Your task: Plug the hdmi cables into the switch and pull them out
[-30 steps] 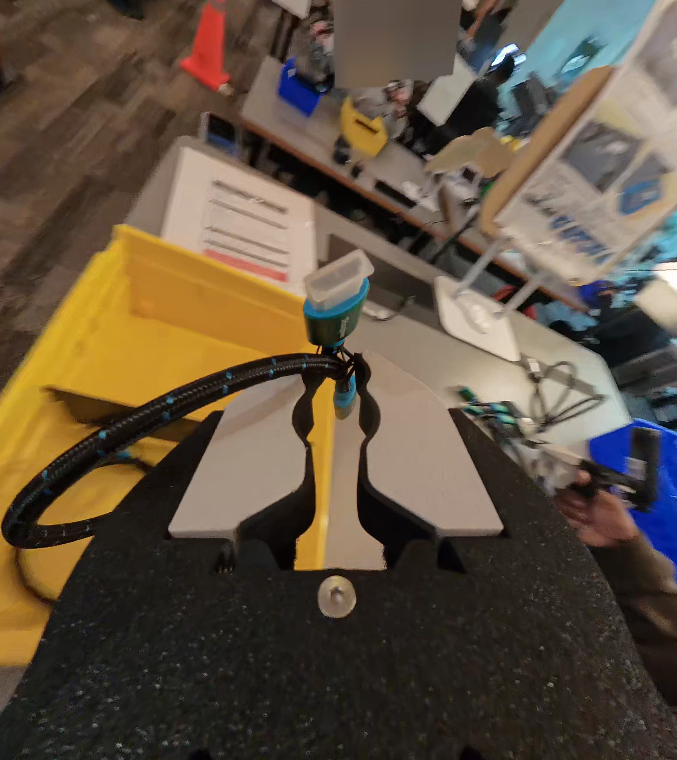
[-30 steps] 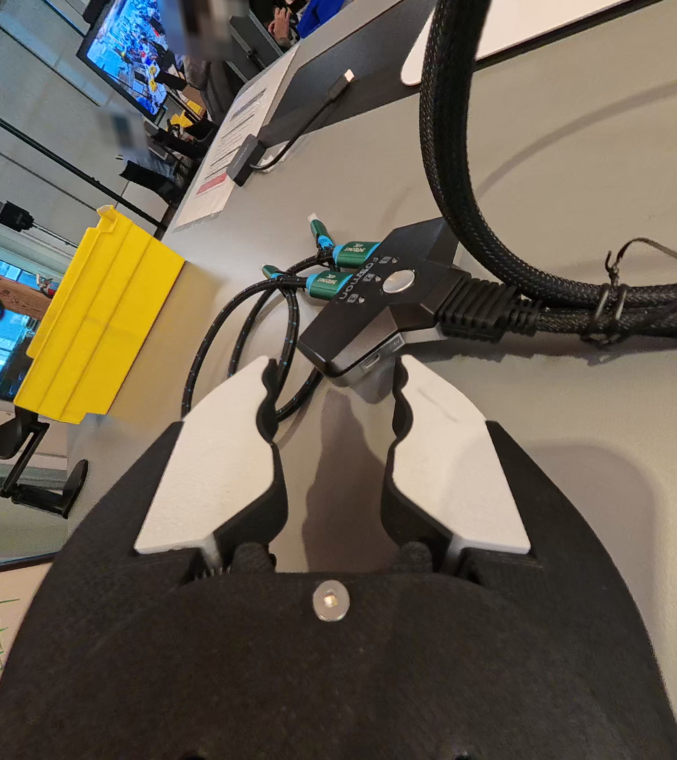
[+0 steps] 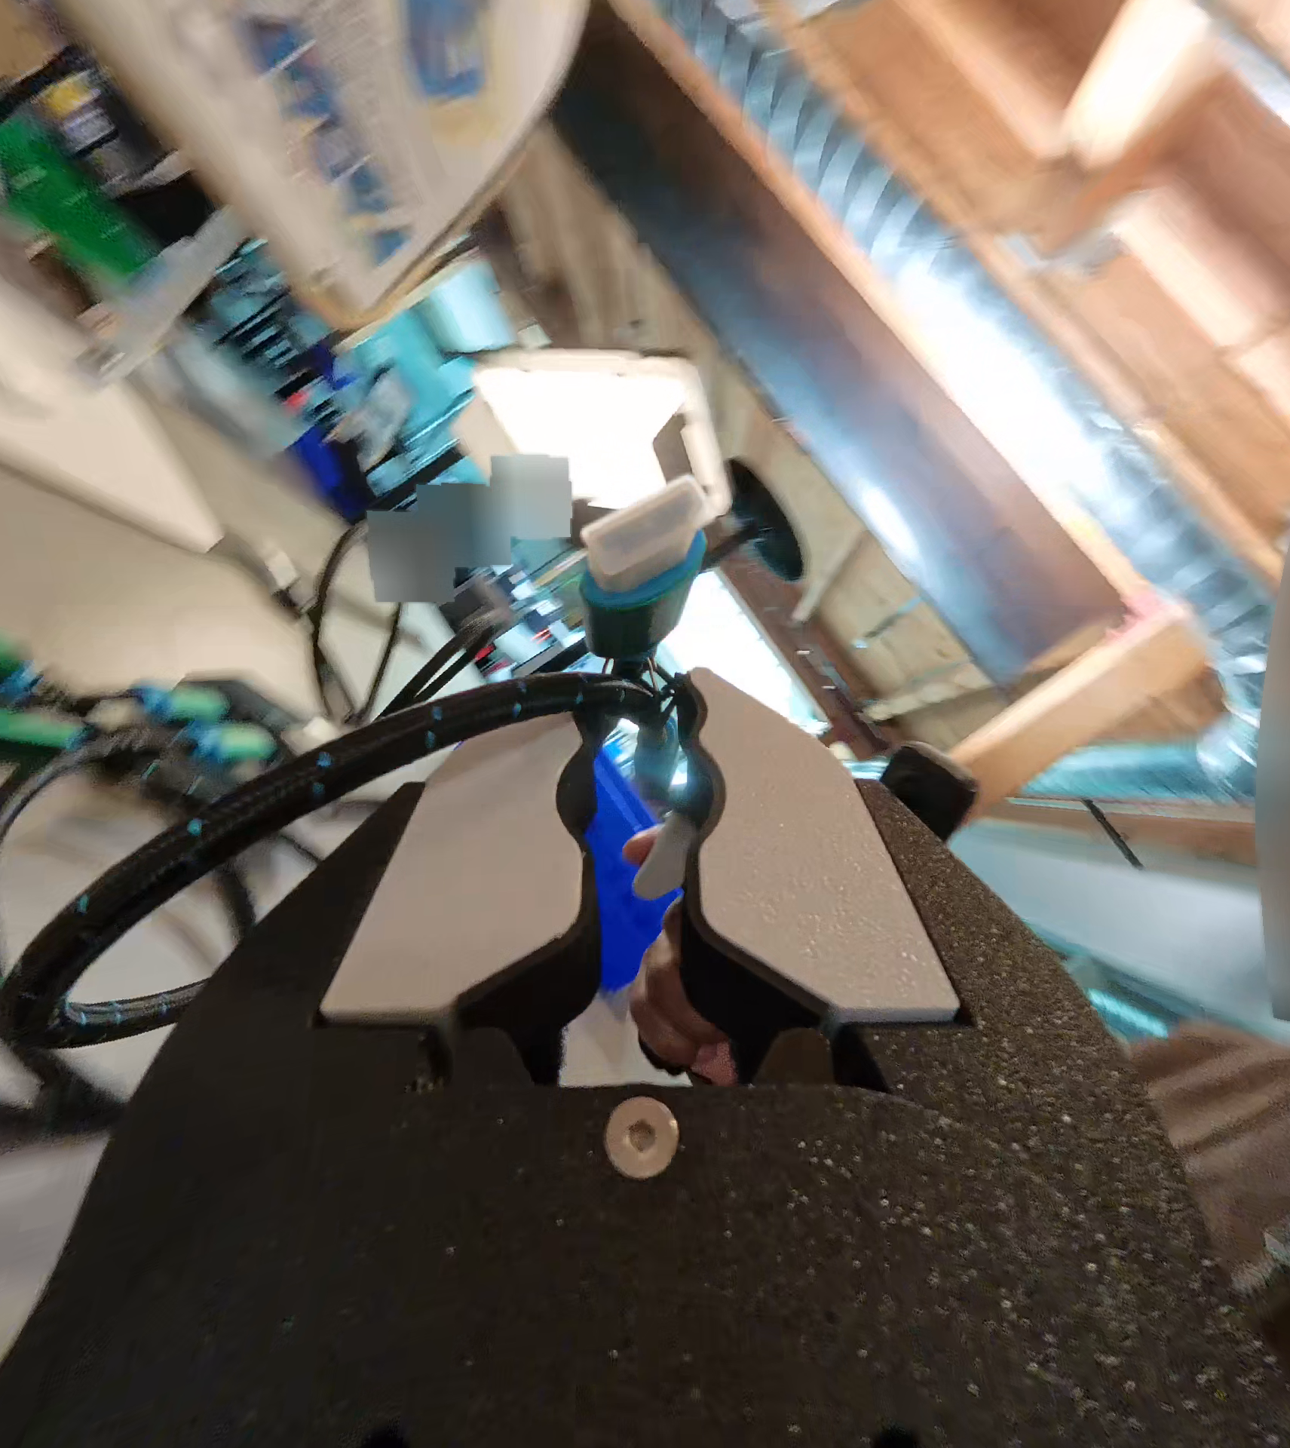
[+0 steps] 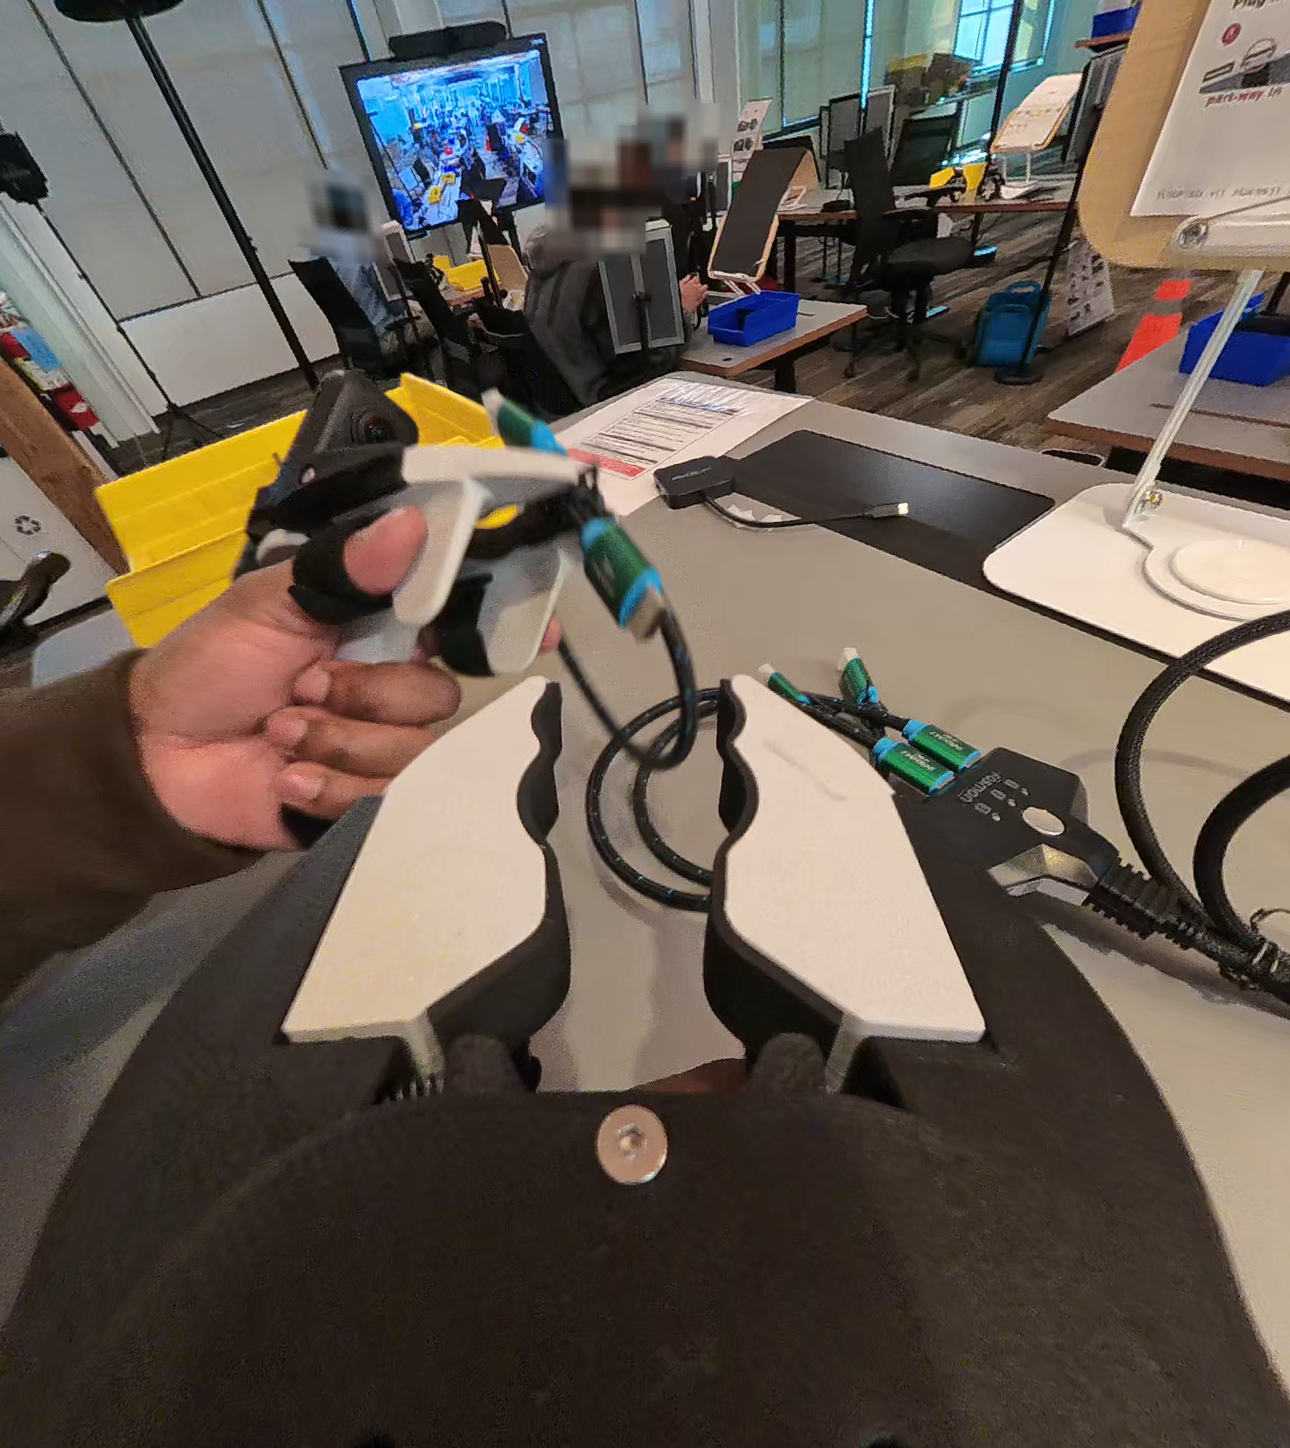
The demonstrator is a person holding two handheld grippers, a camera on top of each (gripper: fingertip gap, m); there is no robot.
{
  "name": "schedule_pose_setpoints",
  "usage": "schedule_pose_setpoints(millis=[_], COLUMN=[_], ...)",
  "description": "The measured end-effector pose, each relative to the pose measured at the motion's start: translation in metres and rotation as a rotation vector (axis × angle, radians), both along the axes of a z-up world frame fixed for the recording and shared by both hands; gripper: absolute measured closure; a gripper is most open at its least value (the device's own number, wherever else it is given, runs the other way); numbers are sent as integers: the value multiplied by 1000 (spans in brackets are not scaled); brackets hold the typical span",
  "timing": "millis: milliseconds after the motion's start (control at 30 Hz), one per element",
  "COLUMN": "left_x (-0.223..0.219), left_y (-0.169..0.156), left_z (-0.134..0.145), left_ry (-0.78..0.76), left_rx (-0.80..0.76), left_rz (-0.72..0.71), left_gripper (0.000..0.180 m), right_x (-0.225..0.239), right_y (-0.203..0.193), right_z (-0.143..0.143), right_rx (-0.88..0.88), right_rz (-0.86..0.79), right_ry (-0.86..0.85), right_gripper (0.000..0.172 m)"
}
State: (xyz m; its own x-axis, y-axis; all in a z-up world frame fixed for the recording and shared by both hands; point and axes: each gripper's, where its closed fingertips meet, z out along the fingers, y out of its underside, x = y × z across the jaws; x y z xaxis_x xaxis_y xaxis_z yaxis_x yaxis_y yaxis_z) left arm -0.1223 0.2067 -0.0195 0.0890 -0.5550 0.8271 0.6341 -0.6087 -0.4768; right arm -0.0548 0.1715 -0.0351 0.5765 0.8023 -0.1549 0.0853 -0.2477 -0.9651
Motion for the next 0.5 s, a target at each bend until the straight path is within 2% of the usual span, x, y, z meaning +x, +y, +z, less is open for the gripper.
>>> schedule_pose_setpoints(millis=[100,233,300,367,500], left_x=[0,-5,-4,0,4], left_y=[1,-4,-6,-9,-10], left_z=[-29,-31,-33,-40,-53], left_ry=[110,70,75,74,-29], left_rx=[-268,-385,-416,-458,-542], left_rz=[39,92,102,90,56], left_gripper=[163,163,164,163,163], right_x=[-2,-12,-16,-21,-26], right_y=[12,13,13,12,11], right_z=[-5,-22,-22,-20,-40], right_rx=[80,240,327,417,492], right_rz=[-43,-20,-22,-19,52], right_ry=[-64,-241,-294,-350,-525], right_gripper=[134,132,130,131,136])
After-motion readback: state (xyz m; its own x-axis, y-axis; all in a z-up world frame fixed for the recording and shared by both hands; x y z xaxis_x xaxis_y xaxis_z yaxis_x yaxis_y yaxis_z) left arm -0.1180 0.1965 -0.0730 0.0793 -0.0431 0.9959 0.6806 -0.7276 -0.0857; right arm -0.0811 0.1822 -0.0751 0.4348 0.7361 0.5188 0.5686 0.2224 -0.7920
